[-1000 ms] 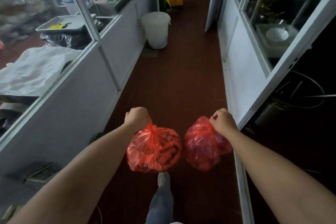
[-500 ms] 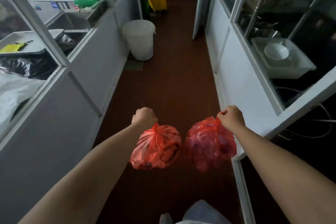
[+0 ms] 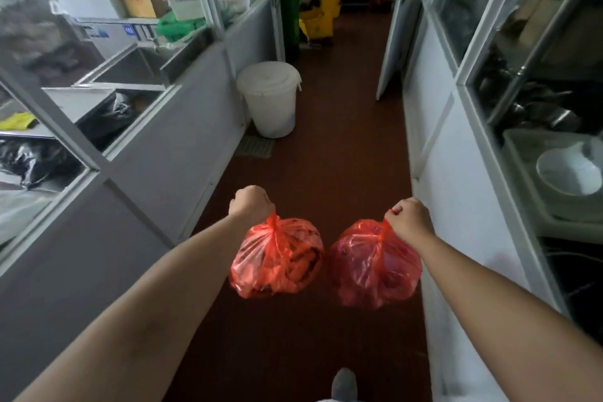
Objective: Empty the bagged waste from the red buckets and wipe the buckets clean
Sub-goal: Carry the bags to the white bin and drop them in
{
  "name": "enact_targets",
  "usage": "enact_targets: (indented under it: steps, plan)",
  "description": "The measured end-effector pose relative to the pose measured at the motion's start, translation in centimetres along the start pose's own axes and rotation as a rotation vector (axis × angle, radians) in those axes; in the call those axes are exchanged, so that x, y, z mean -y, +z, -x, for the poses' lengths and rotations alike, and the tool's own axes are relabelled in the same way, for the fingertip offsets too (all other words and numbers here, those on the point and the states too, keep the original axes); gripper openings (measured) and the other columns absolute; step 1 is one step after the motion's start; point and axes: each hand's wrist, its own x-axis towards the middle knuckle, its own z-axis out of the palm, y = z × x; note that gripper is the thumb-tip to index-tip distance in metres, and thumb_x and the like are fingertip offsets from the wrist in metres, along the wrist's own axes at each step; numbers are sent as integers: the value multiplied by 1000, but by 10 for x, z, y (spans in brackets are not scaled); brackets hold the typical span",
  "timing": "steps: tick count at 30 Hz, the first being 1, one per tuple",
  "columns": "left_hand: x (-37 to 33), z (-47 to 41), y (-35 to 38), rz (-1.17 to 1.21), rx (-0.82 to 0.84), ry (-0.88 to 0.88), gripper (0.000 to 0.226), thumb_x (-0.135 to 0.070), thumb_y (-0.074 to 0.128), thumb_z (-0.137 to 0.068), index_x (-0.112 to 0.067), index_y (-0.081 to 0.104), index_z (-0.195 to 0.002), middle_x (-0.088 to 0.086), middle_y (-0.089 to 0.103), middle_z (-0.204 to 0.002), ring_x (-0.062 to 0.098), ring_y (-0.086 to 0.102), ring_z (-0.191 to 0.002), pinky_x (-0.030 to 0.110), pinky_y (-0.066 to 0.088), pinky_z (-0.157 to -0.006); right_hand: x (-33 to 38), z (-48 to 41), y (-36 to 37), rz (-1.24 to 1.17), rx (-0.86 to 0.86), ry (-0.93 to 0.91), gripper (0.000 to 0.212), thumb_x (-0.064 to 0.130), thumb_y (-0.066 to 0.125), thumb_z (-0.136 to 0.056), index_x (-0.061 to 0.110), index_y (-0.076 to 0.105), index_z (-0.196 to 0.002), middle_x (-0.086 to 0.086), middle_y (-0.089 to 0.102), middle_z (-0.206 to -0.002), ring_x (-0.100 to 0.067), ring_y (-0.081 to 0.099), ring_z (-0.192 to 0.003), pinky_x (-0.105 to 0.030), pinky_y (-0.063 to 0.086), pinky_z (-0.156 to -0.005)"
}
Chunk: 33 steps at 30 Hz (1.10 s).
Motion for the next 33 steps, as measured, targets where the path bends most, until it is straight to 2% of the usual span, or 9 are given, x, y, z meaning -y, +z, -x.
enact_targets:
  steps: [4,8,11,16,21,25,27,33]
  plan:
    - [-50,-71,-10,16,-29,-15,10,-26,69,-76,-21,74,-84,0,66,-87,29,65,-97,40,55,-88,23,-102,-6,-8,-14,-13,10,22,69,-84,14,67,-79,-9,67,-96,-32,63,-92,-32,44,-75]
    - [-87,-141,-14,4,-15,-26,15,-24,67,-76,-21,76,-88,3,69,-93,31,64,-101,41,55,-87,39,-194,-2,-34,2,-17,11,21,69,-85,11,71,-83,-13,69,-99,-33,64,-94,-27,36,-72]
    - [-110,-202,-16,35,-4,-46,11,-22,68,-78,-16,75,-85,8,72,-97,32,66,-102,40,56,-87,47,-263,0,-57,-9,5,11,21,70,-84,11,71,-80,-13,69,-97,-33,65,-92,-27,38,-71]
    - [-158,-324,-13,162,16,-72,16,-22,68,-83,-12,78,-89,8,73,-96,28,68,-98,35,57,-83,63,-379,12,-135,-42,108,12,21,70,-81,13,69,-72,-5,65,-75,-31,67,-83,-29,42,-69]
    - [-213,-427,-27,85,65,-40,14,-22,67,-83,-13,78,-84,8,72,-94,28,67,-100,40,57,-89,89,-480,11,-170,-24,152,11,24,69,-82,15,70,-75,0,67,-73,-26,65,-81,-28,44,-70]
    - [-251,-495,-31,-16,90,-15,22,-28,66,-87,-11,77,-96,9,72,-101,31,66,-104,41,57,-90,106,-556,13,-205,15,159,10,24,70,-82,16,70,-74,1,68,-73,-22,62,-76,-28,44,-68]
    - [-270,-531,-30,-20,97,-23,24,-28,66,-86,-11,76,-100,8,72,-103,31,66,-105,42,57,-90,112,-597,15,-192,44,147,13,23,72,-81,17,68,-71,3,66,-69,-20,62,-73,-26,40,-65]
    - [-323,-640,-35,-53,55,-72,26,-25,63,-86,-11,76,-104,9,71,-108,31,65,-106,40,57,-90,120,-741,26,-216,129,149,12,24,70,-81,15,71,-73,3,69,-71,-16,65,-72,-25,41,-65]
